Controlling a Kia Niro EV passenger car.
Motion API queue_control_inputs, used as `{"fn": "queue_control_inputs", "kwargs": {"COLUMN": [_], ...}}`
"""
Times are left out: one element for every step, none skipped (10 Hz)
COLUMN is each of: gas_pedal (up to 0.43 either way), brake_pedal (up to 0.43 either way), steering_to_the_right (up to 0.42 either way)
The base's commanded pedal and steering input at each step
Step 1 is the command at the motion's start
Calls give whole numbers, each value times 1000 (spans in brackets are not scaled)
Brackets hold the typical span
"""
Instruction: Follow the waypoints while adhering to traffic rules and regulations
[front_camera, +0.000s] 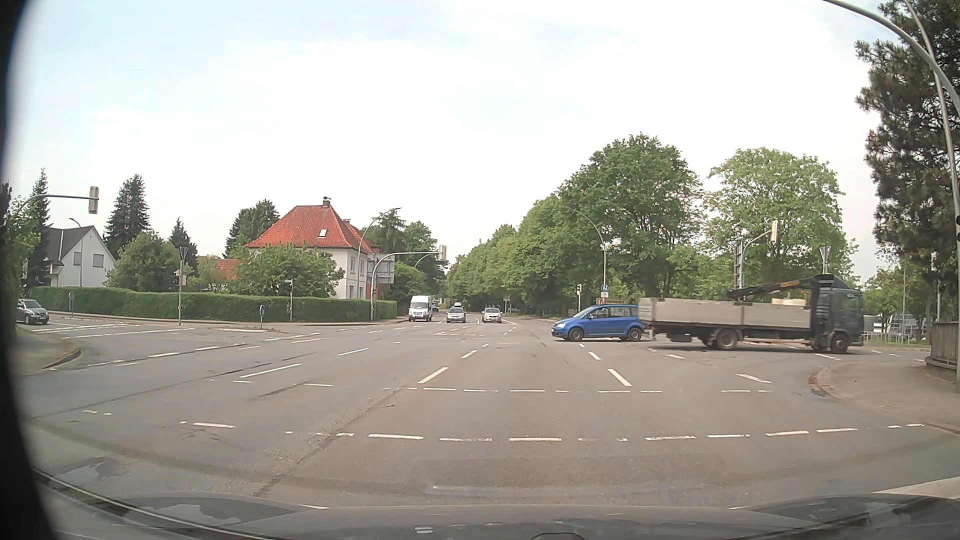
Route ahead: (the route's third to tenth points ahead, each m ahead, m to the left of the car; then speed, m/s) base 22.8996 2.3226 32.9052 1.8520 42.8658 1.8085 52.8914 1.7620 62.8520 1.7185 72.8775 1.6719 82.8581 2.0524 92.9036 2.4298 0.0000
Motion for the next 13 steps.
{"fn": "queue_control_inputs", "kwargs": {"gas_pedal": [0,0,0,0,0,0,0,0,0,0,0,0,0], "brake_pedal": [0,0,0,0,0,0,0,0,0,0,0,0,0], "steering_to_the_right": [0,0,0,0,0,0,0,0,0,0,0,0,0]}}
